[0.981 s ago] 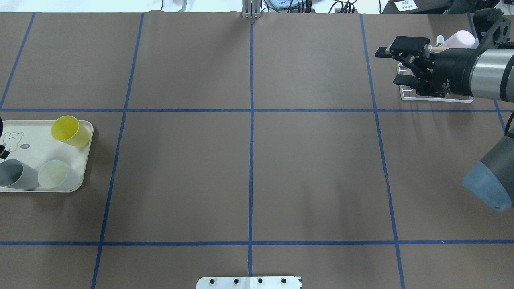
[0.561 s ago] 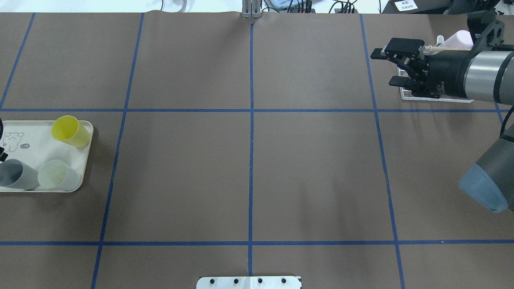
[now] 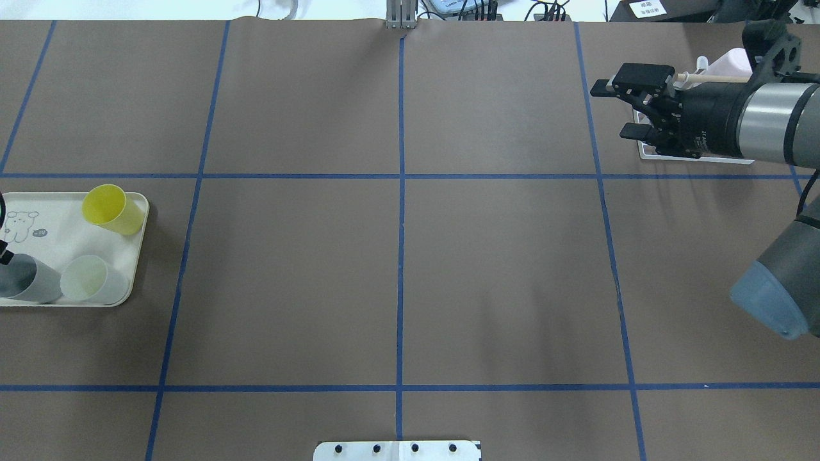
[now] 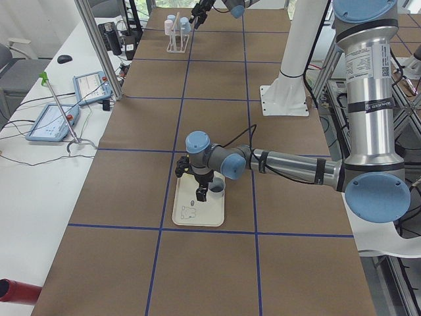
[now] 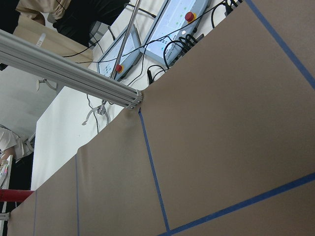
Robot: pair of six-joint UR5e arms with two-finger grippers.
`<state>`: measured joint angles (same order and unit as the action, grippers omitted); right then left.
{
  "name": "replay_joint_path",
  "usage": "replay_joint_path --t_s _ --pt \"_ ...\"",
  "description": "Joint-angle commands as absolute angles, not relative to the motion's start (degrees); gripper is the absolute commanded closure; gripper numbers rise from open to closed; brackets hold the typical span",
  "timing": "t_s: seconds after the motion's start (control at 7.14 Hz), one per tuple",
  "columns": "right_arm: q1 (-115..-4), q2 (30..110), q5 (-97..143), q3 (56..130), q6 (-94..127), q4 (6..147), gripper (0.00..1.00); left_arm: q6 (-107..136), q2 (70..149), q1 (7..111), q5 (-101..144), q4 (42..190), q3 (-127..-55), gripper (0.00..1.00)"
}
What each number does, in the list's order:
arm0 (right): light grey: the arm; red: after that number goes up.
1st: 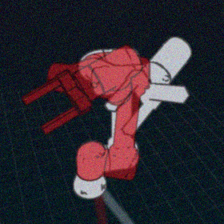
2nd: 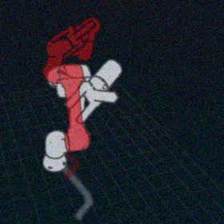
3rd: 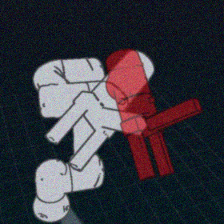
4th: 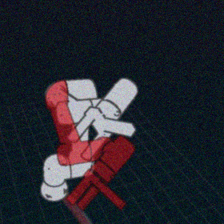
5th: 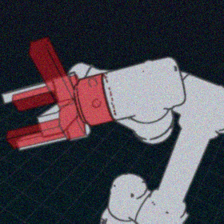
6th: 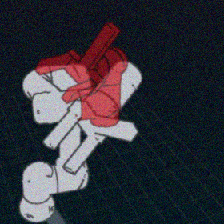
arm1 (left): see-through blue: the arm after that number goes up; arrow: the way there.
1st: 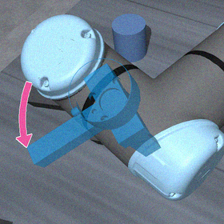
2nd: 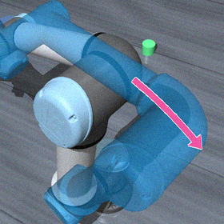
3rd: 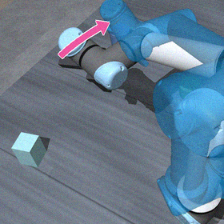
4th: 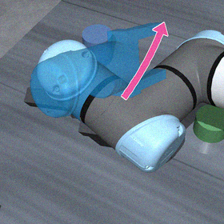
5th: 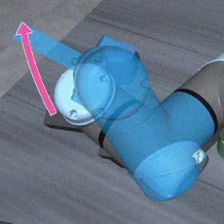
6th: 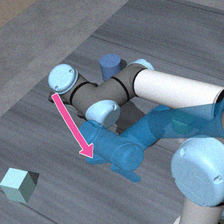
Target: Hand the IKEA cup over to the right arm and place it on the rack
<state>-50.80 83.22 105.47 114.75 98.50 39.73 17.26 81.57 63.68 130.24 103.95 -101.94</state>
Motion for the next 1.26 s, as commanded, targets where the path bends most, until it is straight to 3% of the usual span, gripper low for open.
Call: replay_joint_path --t_s 0.0,0.7,0.84,1.12 --pt "-50.80 83.23 105.47 114.70 98.35 39.73 0.00 17.14 81.56 63.54 130.25 103.97 -101.51 0.00" --pt "-50.80 83.23 105.47 114.43 97.91 39.73 0.00 17.23 81.56 60.75 130.86 103.45 -101.43 0.00" --pt "-50.80 83.23 105.47 114.43 97.91 39.73 0.00 17.23 81.56 60.65 131.13 103.36 -101.43 0.15" --pt "-50.80 83.23 105.47 114.43 97.91 39.73 0.00 17.23 81.56 60.64 131.13 103.27 -101.34 0.72"
